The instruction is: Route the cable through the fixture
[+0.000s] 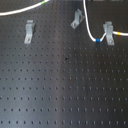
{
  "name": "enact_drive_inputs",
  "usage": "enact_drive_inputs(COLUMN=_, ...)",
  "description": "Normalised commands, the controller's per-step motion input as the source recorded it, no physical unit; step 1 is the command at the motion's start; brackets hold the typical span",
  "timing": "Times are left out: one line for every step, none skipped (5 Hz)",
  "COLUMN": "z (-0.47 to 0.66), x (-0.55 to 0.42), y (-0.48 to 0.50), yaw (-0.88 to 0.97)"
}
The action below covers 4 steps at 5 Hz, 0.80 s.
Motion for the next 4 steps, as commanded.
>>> enact_drive_inputs(z=0.32, x=-0.211, y=0.059, yaw=-0.05)
enact_drive_inputs(z=0.54, x=-0.4, y=0.086, yaw=-0.15)
enact_drive_inputs(z=0.49, x=-0.124, y=0.191, yaw=-0.56)
enact_drive_inputs(z=0.41, x=0.004, y=0.157, yaw=-0.75)
